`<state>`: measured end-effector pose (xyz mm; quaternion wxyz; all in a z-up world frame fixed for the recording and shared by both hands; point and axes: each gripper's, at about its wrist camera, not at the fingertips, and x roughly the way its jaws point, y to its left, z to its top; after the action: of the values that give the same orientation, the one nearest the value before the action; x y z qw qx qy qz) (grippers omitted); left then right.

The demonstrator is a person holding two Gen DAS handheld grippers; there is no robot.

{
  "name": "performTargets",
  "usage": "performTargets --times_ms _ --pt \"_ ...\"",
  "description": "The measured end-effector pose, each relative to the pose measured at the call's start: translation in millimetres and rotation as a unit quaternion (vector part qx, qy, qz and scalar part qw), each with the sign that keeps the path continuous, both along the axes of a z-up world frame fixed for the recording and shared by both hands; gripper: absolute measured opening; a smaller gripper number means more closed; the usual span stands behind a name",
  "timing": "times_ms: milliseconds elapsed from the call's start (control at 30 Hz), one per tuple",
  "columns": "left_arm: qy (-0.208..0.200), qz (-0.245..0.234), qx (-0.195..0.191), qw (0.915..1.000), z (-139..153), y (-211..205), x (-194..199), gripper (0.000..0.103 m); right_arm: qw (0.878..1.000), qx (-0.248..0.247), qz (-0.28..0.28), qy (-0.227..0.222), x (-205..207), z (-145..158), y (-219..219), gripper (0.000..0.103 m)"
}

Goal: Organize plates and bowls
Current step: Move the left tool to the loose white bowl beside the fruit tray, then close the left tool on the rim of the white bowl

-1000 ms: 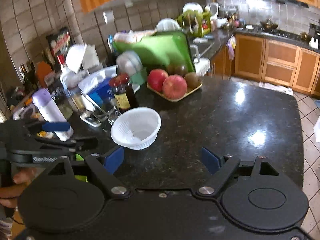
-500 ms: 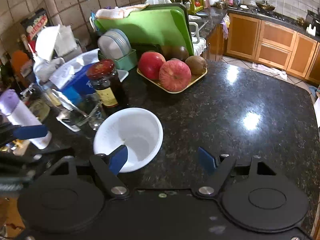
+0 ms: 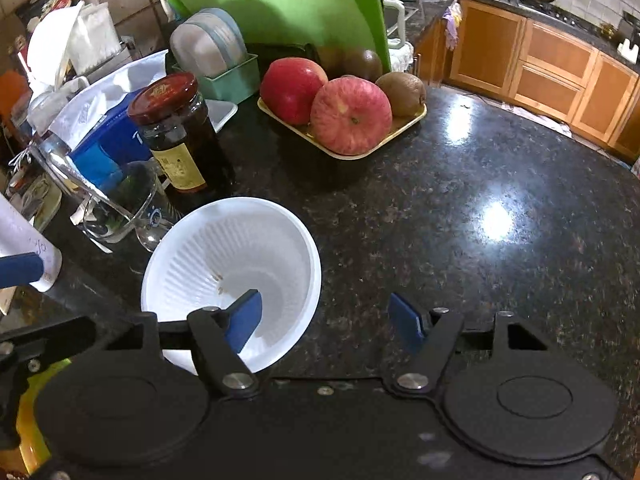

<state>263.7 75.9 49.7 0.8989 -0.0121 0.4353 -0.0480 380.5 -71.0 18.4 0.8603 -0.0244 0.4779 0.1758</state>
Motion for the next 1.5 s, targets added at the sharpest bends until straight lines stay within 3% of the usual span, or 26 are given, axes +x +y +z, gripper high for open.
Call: performTargets --times_ms 233,333,500,800,933,1133,1267,1500 --pt "0.037 0.039 -0.033 0.998 -12.3 -1.7 16.4 0.067 1.0 -0.006 0.025 0.002 6.5 1.0 -5.5 0.069" --pt "0.05 0.053 -0.038 0.9966 -20.2 -1.3 21.1 0.064 0.999 -0.002 0.035 0.007 11.4 0.1 -7.8 0.062" --pt "0.073 0.077 -0.04 0.9936 -32.2 -2.0 28.5 0.06 0.998 0.0 0.059 0.002 14.9 -1.1 -7.2 0.057" --pt "0.077 0.097 -0.015 0.9922 -42.6 -15.0 41.5 0.06 0.996 0.015 0.091 0.006 29.5 -6.6 -2.2 0.049" --pt "0.096 0.103 -0.014 0.9899 -51.4 -16.2 50.4 0.049 0.994 0.017 0.103 0.01 34.2 -11.4 -0.1 0.041" --pt "0.11 0.104 -0.009 0.9884 -61.9 -18.4 58.3 0.047 0.994 0.014 0.109 0.011 37.3 -16.8 0.6 0.028" --pt "0.12 0.092 -0.014 0.9884 -66.2 -20.5 63.3 0.035 0.994 0.019 0.106 0.022 37.2 -19.5 -1.1 0.017" --pt "0.139 0.066 -0.031 0.9877 -70.8 -27.9 67.8 0.031 0.996 0.013 0.091 0.02 26.9 -16.1 -12.7 0.016"
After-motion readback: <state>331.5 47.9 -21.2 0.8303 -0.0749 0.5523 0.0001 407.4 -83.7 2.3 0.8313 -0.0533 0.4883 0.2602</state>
